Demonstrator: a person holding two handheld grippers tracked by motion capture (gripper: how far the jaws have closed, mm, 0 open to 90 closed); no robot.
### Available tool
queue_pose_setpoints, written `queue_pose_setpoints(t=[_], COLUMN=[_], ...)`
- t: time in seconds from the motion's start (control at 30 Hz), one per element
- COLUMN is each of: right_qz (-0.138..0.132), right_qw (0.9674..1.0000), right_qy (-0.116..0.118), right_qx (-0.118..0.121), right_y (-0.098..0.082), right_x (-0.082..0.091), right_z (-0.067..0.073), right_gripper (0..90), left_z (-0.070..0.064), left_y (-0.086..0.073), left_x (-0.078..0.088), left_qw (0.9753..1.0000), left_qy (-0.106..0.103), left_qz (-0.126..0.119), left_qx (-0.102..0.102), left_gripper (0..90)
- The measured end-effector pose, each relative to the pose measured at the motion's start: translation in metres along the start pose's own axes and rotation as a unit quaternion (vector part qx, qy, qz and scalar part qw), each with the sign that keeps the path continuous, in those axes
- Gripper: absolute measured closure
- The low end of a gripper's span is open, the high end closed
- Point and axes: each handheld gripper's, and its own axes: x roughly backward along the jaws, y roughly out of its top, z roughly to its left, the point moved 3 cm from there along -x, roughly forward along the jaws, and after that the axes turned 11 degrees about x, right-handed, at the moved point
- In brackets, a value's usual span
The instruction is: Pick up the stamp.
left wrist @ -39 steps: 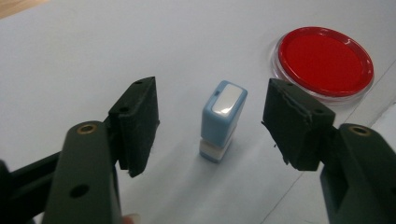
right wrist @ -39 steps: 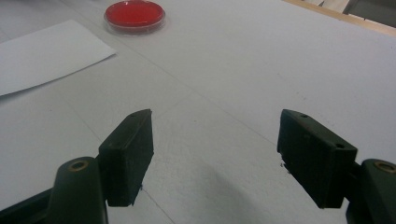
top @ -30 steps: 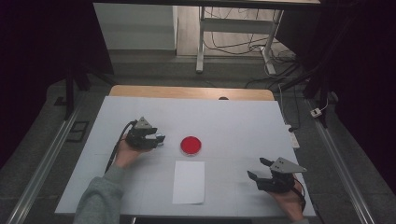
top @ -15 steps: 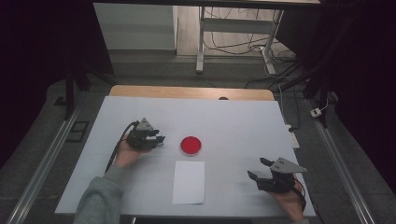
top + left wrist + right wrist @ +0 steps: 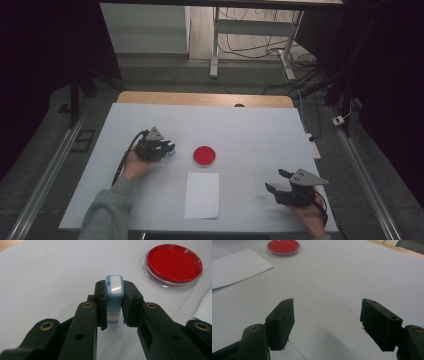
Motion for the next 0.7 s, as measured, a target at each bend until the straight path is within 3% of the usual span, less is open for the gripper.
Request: queue_pose_setpoints(t=[0.7], right_qz=[-0.001], right_qw=[1.0000], right_qy=[-0.001], right_qx=[0.001], right_y=[-0.0011], right_x=[-0.0004], right_z=[-0.0002], right_gripper=[27.4], left_z=[0.0009], left_y=[0.0000], left_x=[0.0044], left_qw=[0.9998], left_qy=[-0.011], left_qz=[-0.012], left_qx=[0.008], left_gripper=[75.6])
